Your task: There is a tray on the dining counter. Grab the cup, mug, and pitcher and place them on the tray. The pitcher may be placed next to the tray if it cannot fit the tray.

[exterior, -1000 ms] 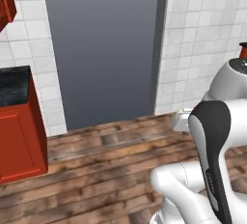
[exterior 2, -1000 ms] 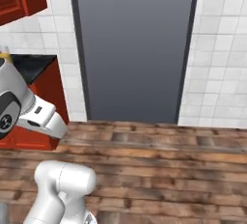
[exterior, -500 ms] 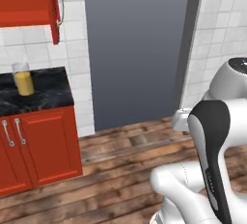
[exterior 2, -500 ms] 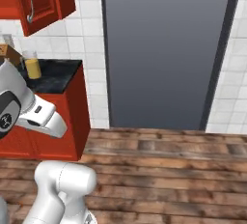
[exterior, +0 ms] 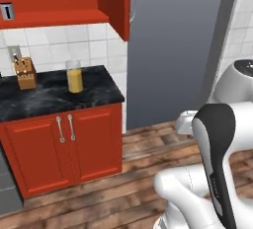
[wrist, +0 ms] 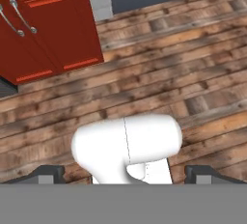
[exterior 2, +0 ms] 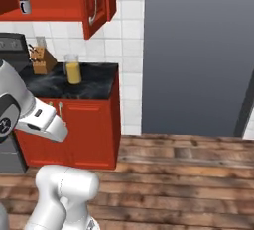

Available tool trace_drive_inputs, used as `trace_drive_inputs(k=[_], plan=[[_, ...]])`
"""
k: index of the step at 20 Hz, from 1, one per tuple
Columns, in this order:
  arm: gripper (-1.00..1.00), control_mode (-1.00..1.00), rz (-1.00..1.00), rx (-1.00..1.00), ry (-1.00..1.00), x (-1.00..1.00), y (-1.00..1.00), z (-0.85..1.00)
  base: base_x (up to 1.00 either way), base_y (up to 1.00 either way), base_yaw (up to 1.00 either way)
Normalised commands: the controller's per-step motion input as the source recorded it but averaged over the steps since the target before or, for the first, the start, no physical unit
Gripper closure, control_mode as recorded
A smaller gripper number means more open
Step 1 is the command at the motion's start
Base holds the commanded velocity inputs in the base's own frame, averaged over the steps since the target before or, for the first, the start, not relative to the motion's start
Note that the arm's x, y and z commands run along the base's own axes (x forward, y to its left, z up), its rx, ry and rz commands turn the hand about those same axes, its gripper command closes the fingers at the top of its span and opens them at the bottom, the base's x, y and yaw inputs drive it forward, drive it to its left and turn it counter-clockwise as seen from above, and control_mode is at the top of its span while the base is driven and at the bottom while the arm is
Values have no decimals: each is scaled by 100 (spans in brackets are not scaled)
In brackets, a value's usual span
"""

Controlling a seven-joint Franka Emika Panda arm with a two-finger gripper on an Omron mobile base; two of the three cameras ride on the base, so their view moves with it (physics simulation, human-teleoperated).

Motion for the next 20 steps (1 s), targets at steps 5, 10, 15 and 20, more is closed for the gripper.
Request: trace_drive_inputs(k=[5,10,15,20], plan=[[-100,100,0,0,0,0,0,0,44,59,1],[-100,100,0,0,0,0,0,0,77,39,10],[-100,100,0,0,0,0,0,0,80,35,26],[-100,100,0,0,0,0,0,0,55,57,32]])
